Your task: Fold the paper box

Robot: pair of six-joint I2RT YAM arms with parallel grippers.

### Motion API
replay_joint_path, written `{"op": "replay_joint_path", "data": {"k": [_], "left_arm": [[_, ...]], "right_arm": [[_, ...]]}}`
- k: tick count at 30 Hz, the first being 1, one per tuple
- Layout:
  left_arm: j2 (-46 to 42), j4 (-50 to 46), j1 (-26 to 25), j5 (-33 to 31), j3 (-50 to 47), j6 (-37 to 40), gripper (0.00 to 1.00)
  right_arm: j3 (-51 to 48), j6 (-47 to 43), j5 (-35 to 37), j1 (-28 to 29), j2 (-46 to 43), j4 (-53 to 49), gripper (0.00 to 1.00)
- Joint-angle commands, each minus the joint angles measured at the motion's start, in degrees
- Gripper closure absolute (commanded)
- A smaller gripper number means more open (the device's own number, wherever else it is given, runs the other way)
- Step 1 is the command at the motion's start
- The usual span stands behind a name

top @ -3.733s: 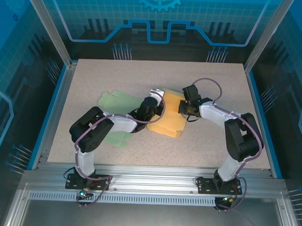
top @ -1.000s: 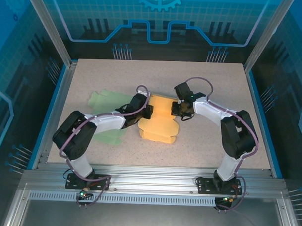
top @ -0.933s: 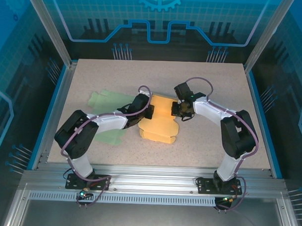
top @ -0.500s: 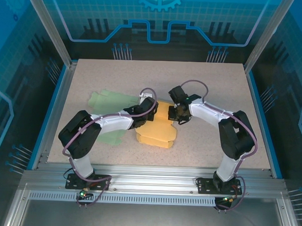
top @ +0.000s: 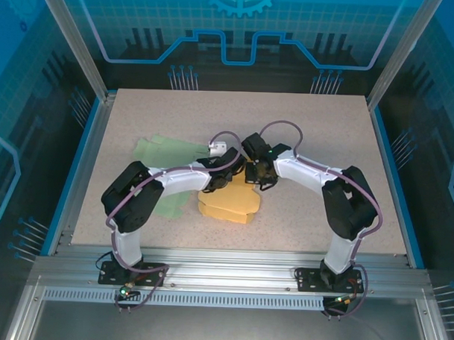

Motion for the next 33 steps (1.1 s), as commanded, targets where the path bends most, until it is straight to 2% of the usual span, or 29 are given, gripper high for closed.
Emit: {"op": "replay_joint_path", "data": {"k": [1,16,20,29,33], "left_arm": [[2.2,-3.3,1.1,-6.2,2.7,-9.9,1.00],[6.3,-3.4,1.1,-8.8,5.9,-18.9,1.00],[5.8,-2.3,1.1,-7.7,6.0,-18.3,1.00],[-1.3,5.8,1.0,2.0,0.3,-13.2,0.73],[-6.2,8.9,0.9,8.6,-3.3,-11.0,0.52]], "right_arm": [[-2.0,2.4,-1.6,1.7,-0.8,-2.6,1.00],[-2.5,4.5,-0.7,1.8,0.2,-1.8,1.00],[-2.1,4.6,-0.7,1.8,1.1,-1.8,1.00],[-0.2,3.7,0.3,1.7,2.6,-3.0,1.00],[0.5,1.4,0.1,0.7,3.0,-3.9,1.00]]}}
